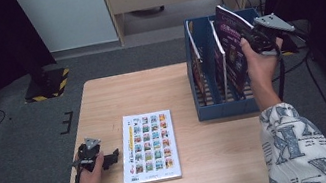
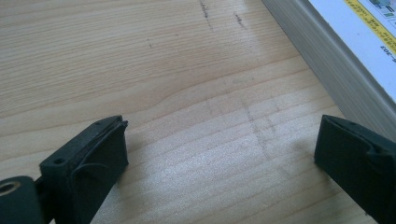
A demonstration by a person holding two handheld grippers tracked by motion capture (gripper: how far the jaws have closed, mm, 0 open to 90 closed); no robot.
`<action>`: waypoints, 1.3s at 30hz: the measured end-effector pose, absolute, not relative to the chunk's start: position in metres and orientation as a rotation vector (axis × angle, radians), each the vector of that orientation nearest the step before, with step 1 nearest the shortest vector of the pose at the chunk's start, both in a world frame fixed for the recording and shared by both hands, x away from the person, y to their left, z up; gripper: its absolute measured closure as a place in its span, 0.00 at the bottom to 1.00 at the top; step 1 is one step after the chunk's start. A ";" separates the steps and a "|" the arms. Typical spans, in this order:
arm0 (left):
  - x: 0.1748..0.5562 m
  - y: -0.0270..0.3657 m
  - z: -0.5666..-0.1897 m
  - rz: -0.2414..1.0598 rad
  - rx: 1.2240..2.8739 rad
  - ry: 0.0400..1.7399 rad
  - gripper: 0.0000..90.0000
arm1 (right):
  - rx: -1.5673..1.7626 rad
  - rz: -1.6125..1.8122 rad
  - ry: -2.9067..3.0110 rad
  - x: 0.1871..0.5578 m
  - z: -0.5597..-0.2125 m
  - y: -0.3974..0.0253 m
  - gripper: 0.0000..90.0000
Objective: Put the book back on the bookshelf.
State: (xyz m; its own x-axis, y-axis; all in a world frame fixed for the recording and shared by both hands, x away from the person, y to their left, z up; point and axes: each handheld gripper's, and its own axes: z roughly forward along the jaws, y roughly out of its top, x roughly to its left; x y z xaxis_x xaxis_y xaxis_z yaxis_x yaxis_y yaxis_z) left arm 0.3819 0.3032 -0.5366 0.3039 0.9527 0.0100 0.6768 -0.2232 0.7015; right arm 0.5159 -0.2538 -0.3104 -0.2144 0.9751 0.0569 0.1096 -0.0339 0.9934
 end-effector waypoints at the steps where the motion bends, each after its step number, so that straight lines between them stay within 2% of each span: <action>1: 0.382 0.303 -0.537 0.603 1.983 1.443 0.02 | 1.214 1.355 1.428 0.517 -0.311 -0.253 0.93; 39: 0.382 0.303 -0.537 0.600 1.987 1.438 0.01 | 1.225 1.316 1.471 0.529 -0.360 -0.239 0.92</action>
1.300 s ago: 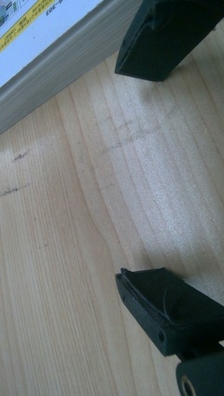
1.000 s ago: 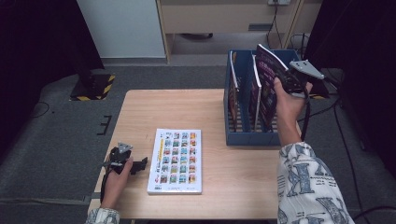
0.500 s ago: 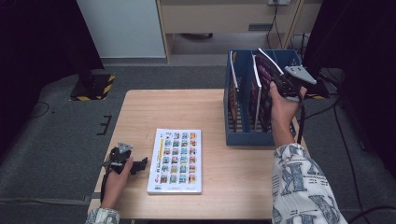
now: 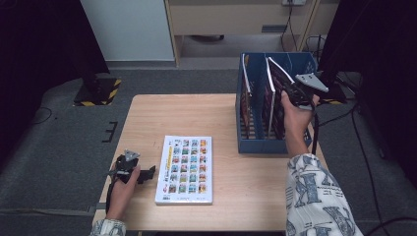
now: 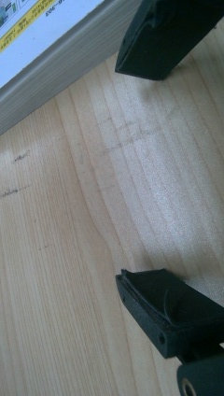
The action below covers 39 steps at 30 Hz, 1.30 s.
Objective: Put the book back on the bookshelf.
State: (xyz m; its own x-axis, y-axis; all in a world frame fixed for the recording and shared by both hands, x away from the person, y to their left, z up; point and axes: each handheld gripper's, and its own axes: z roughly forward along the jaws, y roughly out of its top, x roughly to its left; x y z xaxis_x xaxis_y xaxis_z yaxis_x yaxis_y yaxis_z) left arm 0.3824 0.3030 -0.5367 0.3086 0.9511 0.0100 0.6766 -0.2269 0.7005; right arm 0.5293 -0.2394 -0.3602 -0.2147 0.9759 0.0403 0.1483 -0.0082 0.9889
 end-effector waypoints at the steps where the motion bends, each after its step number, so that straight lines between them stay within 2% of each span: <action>1: 0.382 0.303 -0.537 0.599 1.987 1.438 0.01 | 1.227 1.315 1.476 0.529 -0.362 -0.239 0.92; 16: 0.382 0.303 -0.537 0.599 1.987 1.438 0.01 | 1.214 1.331 1.557 0.524 -0.366 -0.239 0.89; 22: 0.382 0.303 -0.537 0.599 1.987 1.438 0.01 | 1.221 1.313 1.570 0.524 -0.365 -0.239 0.93; 39: 0.383 0.303 -0.537 0.597 1.990 1.433 0.01 | 1.249 1.247 1.404 0.538 -0.359 -0.242 0.93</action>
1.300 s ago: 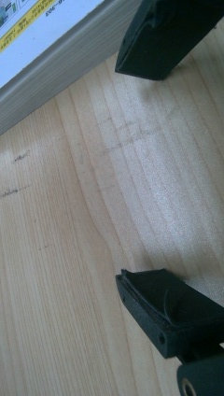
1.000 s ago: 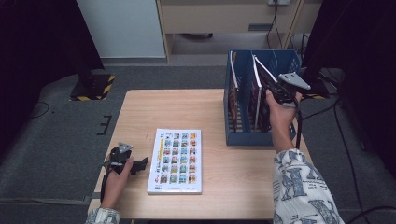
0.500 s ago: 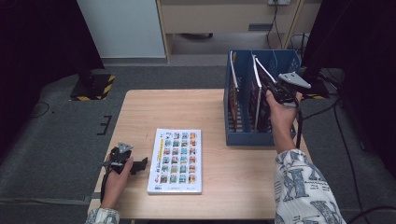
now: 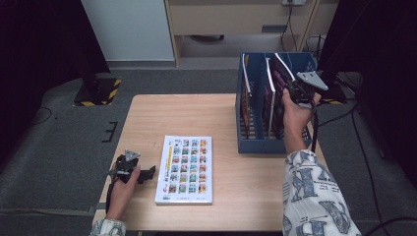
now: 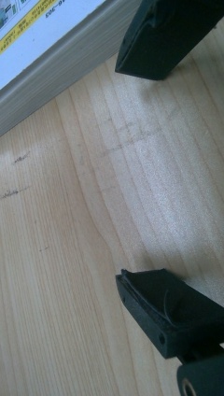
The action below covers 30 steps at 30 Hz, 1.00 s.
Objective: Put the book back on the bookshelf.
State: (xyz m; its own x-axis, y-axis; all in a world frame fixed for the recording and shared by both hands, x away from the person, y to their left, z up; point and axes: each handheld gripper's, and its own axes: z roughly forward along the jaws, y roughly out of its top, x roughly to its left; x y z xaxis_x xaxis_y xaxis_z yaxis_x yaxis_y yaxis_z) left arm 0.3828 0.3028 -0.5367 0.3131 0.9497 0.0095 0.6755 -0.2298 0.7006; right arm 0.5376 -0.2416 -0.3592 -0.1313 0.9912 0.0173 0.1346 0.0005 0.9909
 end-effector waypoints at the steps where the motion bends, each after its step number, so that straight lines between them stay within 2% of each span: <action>1: 0.383 0.303 -0.537 0.597 1.990 1.432 0.01 | 1.250 1.244 1.404 0.539 -0.361 -0.240 0.93; 18: 0.383 0.303 -0.537 0.596 1.990 1.430 0.01 | 1.209 1.250 1.462 0.533 -0.375 -0.227 0.90; 30: 0.383 0.303 -0.537 0.596 1.990 1.430 0.01 | 1.202 1.283 1.515 0.529 -0.375 -0.225 0.80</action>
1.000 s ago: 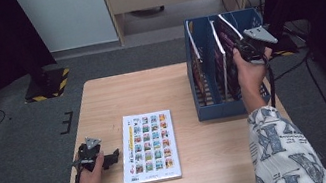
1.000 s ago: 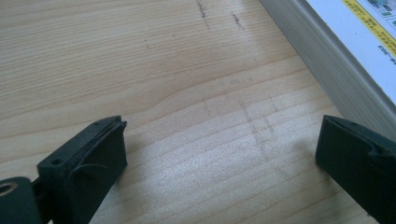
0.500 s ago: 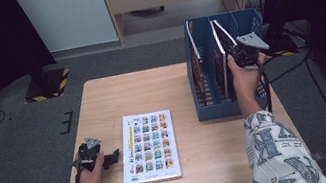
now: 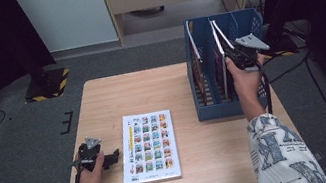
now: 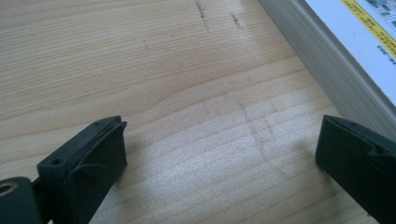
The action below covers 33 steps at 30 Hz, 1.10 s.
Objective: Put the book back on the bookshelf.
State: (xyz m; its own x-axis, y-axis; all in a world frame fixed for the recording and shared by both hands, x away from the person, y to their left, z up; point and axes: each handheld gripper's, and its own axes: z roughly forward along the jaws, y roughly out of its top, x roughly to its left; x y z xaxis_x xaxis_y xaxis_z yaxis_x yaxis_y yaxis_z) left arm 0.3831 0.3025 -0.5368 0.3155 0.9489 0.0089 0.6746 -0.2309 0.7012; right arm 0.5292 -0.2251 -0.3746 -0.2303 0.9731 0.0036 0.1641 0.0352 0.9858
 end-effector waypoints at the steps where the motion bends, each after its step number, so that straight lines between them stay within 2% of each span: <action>1: 0.383 0.303 -0.537 0.596 1.990 1.430 0.01 | 1.208 1.283 1.517 0.529 -0.375 -0.226 0.79; 6: 0.383 0.302 -0.537 0.596 1.990 1.430 0.01 | 1.197 1.273 1.531 0.526 -0.374 -0.227 0.75; 10: 0.383 0.303 -0.537 0.596 1.990 1.430 0.01 | 1.219 1.287 1.522 0.524 -0.374 -0.229 0.67; 19: 0.383 0.302 -0.537 0.596 1.990 1.430 0.01 | 1.232 1.291 1.543 0.522 -0.376 -0.230 0.59; 27: 0.383 0.302 -0.537 0.596 1.990 1.430 0.01 | 1.246 1.306 1.556 0.520 -0.379 -0.233 0.57; 33: 0.383 0.302 -0.537 0.596 1.989 1.431 0.01 | 1.242 1.305 1.567 0.517 -0.381 -0.233 0.61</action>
